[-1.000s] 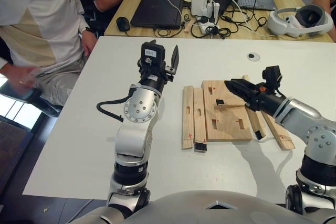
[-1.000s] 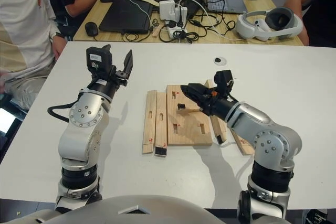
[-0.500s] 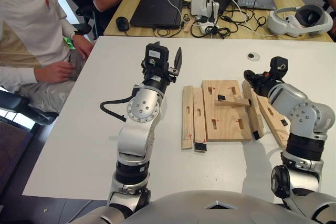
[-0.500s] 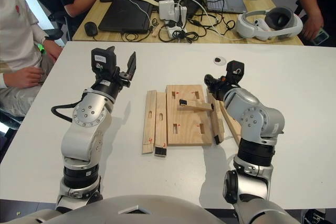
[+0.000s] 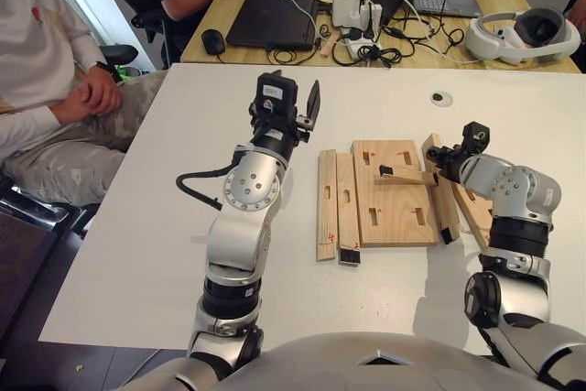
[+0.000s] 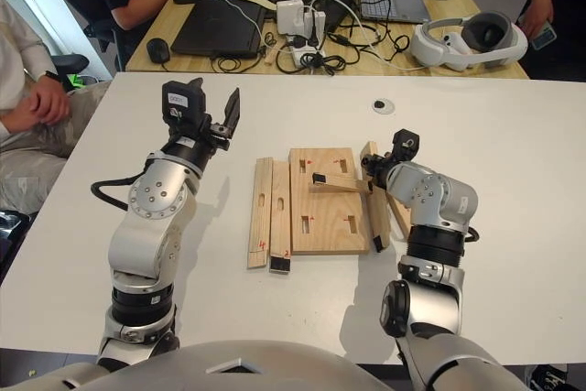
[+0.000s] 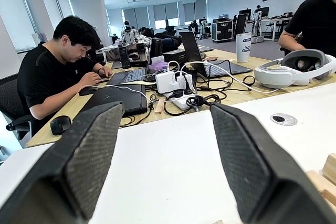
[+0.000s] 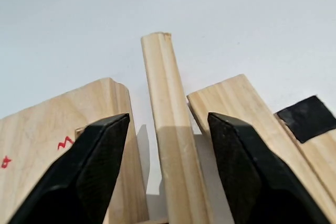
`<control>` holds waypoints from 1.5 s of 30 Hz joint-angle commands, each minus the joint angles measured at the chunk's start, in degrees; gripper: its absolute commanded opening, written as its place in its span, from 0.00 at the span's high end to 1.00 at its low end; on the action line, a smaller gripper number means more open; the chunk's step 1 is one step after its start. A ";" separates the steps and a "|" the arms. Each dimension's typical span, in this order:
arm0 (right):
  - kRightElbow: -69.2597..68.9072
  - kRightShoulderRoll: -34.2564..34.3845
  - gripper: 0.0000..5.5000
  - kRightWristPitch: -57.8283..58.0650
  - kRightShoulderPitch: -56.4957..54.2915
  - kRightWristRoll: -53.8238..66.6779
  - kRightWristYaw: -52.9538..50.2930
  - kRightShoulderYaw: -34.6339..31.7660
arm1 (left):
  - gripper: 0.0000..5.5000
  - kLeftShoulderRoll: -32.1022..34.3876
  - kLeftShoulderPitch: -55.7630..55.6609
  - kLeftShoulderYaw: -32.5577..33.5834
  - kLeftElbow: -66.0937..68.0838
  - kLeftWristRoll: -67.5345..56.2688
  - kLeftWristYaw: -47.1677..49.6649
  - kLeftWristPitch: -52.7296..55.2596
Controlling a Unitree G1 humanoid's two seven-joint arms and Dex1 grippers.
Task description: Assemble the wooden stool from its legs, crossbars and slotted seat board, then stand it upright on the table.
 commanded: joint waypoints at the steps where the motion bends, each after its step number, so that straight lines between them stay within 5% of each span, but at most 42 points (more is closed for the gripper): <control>1: 3.17 -1.15 0.49 -1.19 -1.80 -1.79 2.87 2.05 | 0.44 0.12 -0.73 -0.50 0.09 0.54 -0.15 0.13; 9: 10.21 -4.68 0.49 -1.74 -2.82 -6.21 10.49 8.28 | 0.44 -0.17 -0.87 -0.95 0.30 0.80 0.43 -0.04; 18: 21.00 -8.26 0.77 -10.24 -8.12 -10.69 19.39 12.37 | 0.44 -0.14 -1.30 -0.73 0.83 0.88 0.57 -0.63; 25: 16.61 -7.91 0.82 -21.22 -8.77 -5.72 25.51 5.20 | 0.44 -0.12 -1.25 -0.95 0.94 1.42 0.64 -1.29; 31: 3.88 -0.50 0.82 -22.95 -7.88 16.63 29.35 -11.44 | 0.44 -0.39 -1.25 -0.77 1.31 1.76 0.94 -1.87; 35: -2.89 3.07 0.82 -21.18 -6.13 27.89 29.15 -15.31 | 0.44 -0.73 -0.99 0.05 1.78 1.23 1.01 -1.55; 39: -3.90 5.94 0.82 -23.94 -6.87 31.98 27.94 -15.47 | 0.44 -2.01 -0.60 0.45 1.17 -0.69 0.13 0.06; 45: 5.14 12.43 0.82 -41.30 -9.02 19.43 29.97 -6.95 | 0.44 -8.82 -6.70 5.10 -2.70 -17.68 -7.03 15.18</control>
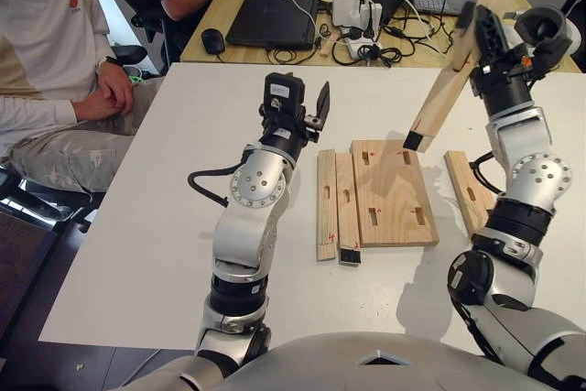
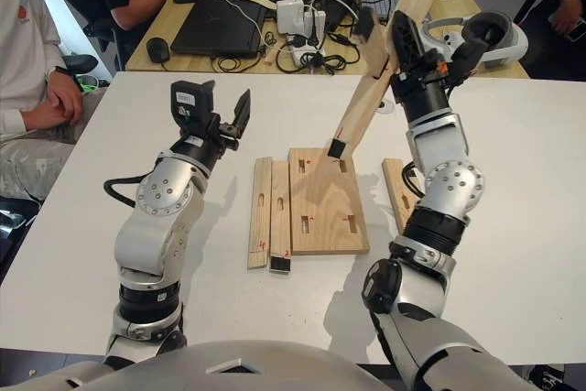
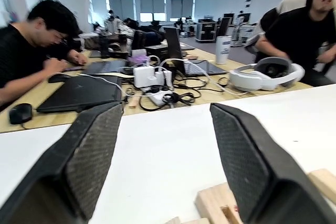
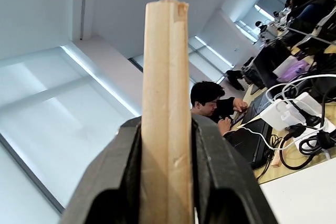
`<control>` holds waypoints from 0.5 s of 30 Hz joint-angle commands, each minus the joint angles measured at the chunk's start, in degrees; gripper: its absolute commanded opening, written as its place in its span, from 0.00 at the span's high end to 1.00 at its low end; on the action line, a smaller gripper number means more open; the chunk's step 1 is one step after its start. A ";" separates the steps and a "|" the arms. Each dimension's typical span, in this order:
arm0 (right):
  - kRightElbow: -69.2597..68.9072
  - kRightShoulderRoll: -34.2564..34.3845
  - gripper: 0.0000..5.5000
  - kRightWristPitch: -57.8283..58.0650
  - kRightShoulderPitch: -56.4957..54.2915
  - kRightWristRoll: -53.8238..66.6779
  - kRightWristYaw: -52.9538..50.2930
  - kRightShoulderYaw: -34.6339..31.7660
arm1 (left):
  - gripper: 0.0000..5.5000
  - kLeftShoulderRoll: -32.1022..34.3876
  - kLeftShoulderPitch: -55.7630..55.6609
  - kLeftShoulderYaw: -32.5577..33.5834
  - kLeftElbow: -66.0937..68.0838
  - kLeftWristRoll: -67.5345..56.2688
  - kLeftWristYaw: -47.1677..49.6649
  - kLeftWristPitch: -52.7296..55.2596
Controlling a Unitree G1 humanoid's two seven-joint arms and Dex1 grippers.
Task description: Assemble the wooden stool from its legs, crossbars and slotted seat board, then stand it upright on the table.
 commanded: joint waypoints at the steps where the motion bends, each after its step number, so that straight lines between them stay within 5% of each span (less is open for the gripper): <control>1: 8.27 2.93 0.82 -10.98 -3.69 -7.95 2.35 5.38 | 0.44 -4.74 -5.79 4.18 -4.09 -12.23 -3.96 13.46; 7: 13.60 5.84 0.82 -18.40 -8.42 -9.59 3.52 7.20 | 0.44 1.69 -7.69 -1.27 -4.85 -14.17 -4.19 22.80; 15: -1.03 10.75 0.82 -12.69 -4.72 -3.74 -0.90 10.64 | 0.44 4.60 -5.94 -3.61 0.26 -9.74 -0.36 20.35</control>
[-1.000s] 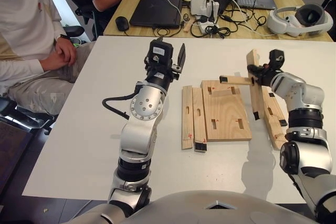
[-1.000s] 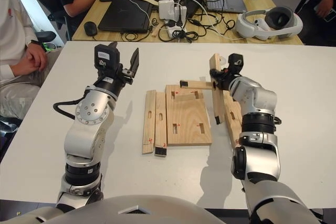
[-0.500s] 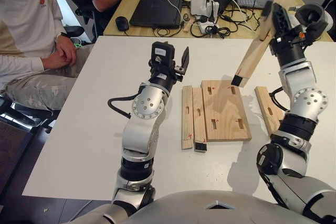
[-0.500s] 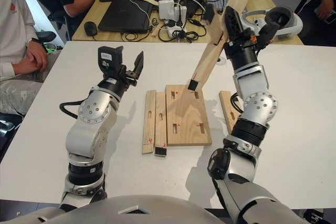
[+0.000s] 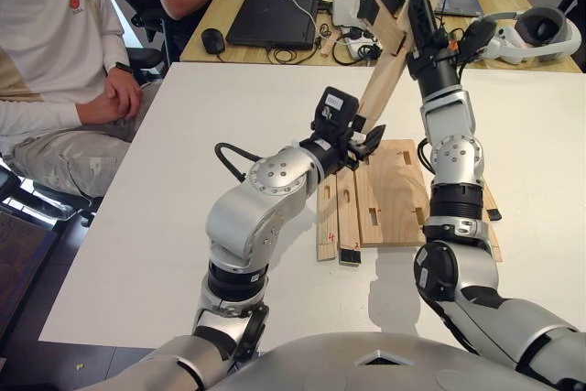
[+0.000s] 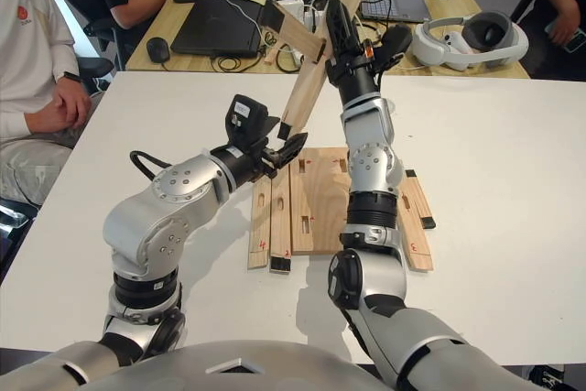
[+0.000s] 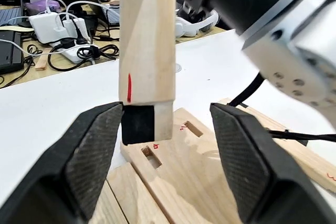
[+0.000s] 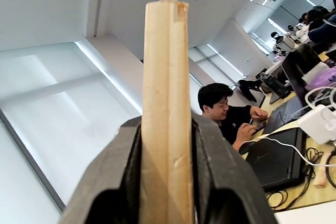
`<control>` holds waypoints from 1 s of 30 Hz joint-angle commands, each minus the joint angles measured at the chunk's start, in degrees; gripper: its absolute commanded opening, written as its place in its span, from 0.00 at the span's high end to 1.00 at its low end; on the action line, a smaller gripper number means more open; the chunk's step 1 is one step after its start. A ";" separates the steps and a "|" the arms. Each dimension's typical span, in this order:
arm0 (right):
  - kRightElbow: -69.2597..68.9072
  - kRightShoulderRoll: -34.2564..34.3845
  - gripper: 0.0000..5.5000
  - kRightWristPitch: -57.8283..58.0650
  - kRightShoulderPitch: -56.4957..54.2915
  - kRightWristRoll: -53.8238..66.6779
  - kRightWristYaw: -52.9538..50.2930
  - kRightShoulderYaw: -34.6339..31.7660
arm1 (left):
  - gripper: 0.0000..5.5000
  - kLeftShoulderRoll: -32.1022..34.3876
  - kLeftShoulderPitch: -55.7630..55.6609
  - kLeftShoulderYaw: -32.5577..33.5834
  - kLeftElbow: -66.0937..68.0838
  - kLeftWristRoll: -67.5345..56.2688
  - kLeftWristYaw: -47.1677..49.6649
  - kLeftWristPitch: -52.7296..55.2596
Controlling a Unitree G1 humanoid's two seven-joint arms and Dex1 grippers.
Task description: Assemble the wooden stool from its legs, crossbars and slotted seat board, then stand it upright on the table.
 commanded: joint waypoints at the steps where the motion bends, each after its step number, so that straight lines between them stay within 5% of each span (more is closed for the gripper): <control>1: -9.38 2.30 0.82 4.13 3.28 3.36 -3.28 2.40 | 0.44 -0.07 0.76 1.25 2.27 1.24 1.59 -0.99; 5: -20.83 -0.29 0.82 12.16 10.25 8.30 -6.91 4.43 | 0.44 -0.23 1.30 1.97 2.53 1.70 2.39 -1.41; 18: -31.48 -26.27 0.82 34.73 21.17 26.39 -3.05 -1.98 | 0.44 -0.23 3.72 4.22 0.56 2.54 5.42 -2.17; 22: -33.76 -28.61 0.82 36.64 23.83 30.24 -2.47 -1.87 | 0.44 -0.07 4.08 4.59 0.54 2.93 5.68 -2.52; 30: -32.28 -21.05 0.82 28.53 21.12 26.61 -16.94 -0.69 | 0.44 -0.35 5.01 3.52 0.46 3.66 5.75 -3.32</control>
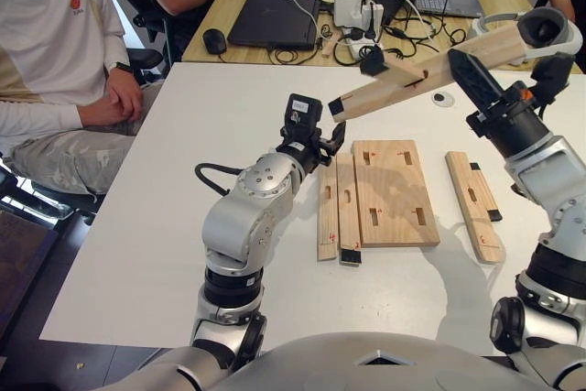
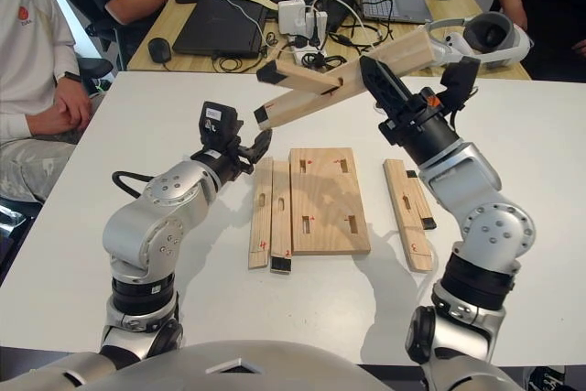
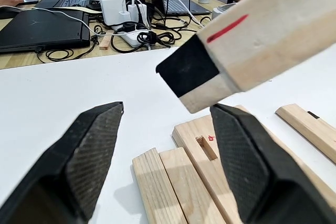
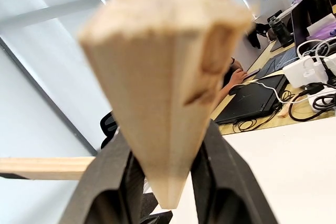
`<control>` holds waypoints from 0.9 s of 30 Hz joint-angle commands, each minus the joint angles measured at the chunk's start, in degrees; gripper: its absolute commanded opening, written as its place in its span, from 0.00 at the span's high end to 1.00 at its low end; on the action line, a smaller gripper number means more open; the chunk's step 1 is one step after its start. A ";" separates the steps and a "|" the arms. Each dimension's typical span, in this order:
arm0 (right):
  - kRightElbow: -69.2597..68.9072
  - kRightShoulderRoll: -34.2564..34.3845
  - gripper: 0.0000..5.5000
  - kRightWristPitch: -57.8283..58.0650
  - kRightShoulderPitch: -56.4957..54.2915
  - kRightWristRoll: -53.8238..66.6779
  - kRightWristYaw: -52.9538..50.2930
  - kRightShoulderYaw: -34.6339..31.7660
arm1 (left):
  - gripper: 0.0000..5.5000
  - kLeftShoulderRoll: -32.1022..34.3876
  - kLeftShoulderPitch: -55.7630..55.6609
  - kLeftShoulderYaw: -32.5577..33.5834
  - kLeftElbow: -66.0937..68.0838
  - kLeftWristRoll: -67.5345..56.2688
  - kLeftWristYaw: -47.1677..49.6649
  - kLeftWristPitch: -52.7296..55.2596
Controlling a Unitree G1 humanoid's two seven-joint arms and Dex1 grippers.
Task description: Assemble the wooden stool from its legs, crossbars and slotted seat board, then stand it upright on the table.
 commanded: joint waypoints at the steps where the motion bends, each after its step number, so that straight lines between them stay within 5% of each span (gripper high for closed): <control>1: 0.91 2.02 0.82 -2.52 -2.63 0.37 -5.01 -0.40 | 0.44 -0.04 0.89 -0.14 -0.51 0.44 0.17 -0.49; 15: 8.74 -19.65 0.82 7.70 4.53 -6.29 -0.24 -4.89 | 0.44 -2.41 5.40 0.06 -2.25 3.07 4.23 -2.58; 27: 14.75 -14.30 0.82 0.64 6.45 -18.76 -0.67 -2.70 | 0.44 -3.16 5.06 -0.99 -1.46 4.00 4.19 -3.24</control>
